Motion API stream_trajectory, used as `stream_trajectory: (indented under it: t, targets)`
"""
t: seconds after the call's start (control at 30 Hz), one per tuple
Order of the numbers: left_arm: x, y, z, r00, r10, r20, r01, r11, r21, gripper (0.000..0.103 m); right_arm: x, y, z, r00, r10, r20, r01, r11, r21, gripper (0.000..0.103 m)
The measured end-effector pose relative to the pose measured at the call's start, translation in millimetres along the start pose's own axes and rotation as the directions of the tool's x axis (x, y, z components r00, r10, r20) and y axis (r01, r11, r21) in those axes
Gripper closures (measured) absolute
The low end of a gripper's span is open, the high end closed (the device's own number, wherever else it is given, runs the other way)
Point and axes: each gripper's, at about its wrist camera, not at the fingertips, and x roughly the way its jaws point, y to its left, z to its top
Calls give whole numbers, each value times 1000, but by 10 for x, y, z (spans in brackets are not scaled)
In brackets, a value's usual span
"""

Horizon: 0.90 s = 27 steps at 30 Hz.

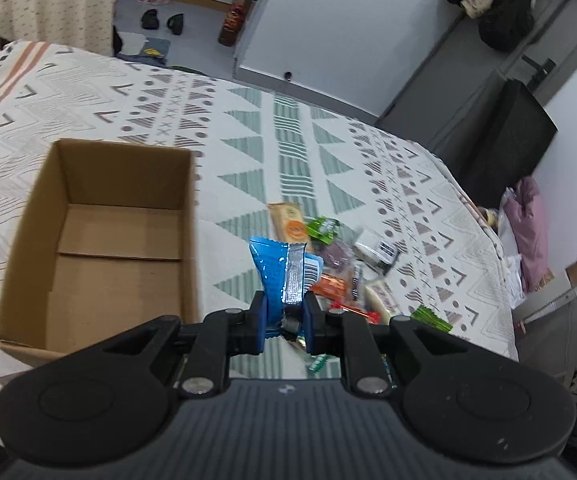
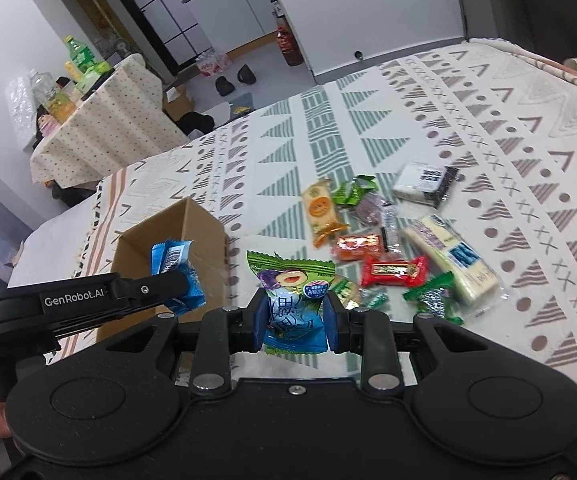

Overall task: Organize snacks
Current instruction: 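Carry both held candies over the open cardboard box, then open both grippers to drop the candies into the box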

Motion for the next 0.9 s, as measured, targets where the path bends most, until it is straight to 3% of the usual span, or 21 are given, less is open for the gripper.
stream_trajectory:
  t: [0.6, 0.9]
  targets:
    - [-283, 890, 224, 994, 103, 38, -97, 986, -133, 86, 444, 804, 16, 994, 86, -60, -91, 992, -92, 75]
    - [-329, 1207, 266, 984, 175, -24, -176, 967, -184, 82, 651, 1132, 18, 986, 133, -97, -143, 984, -110, 74]
